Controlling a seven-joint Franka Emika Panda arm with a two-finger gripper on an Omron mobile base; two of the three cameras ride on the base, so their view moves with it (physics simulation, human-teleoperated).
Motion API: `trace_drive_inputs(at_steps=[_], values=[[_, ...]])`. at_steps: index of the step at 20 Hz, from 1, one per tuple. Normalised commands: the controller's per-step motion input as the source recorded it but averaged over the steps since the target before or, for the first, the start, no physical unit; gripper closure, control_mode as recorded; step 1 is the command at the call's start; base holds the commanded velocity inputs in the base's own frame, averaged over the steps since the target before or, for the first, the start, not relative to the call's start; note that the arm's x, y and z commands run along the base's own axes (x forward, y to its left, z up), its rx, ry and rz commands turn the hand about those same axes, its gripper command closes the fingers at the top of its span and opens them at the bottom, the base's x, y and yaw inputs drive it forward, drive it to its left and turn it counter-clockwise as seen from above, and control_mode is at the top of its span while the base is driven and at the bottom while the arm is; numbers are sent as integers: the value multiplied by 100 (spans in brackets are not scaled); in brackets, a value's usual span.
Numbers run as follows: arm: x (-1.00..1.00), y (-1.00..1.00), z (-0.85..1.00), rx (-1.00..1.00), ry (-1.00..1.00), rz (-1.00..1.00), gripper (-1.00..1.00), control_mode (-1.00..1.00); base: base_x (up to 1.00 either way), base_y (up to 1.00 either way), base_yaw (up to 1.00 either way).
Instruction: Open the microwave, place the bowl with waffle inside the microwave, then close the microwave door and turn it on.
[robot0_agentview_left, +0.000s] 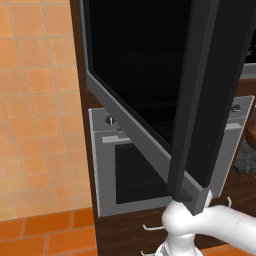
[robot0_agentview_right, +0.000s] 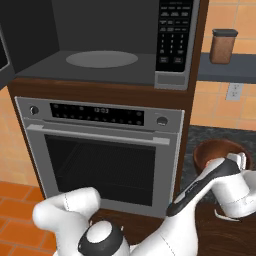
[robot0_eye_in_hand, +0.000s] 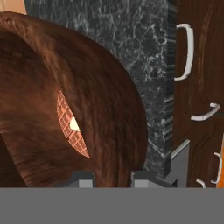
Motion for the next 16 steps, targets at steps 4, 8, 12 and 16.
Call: trace_drive_inputs(at_steps=[4, 8, 12, 16], values=[[-100, 55, 82, -10, -2, 0, 100, -100, 0, 0, 0], [-100, 64, 81, -14, -30, 0, 100, -100, 0, 0, 0], [-100, 92, 80, -22, -42, 2, 100, -100, 0, 0, 0], [-66, 100, 93, -25, -31, 10, 100, -100, 0, 0, 0]])
